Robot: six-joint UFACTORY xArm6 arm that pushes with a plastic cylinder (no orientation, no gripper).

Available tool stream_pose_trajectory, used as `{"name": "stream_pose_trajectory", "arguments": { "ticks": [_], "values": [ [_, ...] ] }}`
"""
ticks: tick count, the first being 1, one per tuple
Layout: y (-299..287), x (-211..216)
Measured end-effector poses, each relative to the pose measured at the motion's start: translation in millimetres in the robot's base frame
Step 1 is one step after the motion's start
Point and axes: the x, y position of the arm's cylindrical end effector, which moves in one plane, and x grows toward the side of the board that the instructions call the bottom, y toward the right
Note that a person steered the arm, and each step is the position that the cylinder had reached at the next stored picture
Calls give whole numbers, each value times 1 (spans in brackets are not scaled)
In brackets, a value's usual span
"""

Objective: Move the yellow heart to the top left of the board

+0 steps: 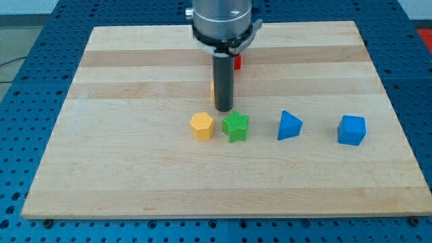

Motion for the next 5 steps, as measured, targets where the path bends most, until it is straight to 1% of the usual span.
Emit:
{"name": "stream_pose_trajectory", "arguments": {
  "ticks": [1, 2, 3, 4, 5],
  "values": [
    [23, -4],
    [12, -24],
    [-31, -39],
    [-131, -57],
    [-152, -67]
  ]
}}
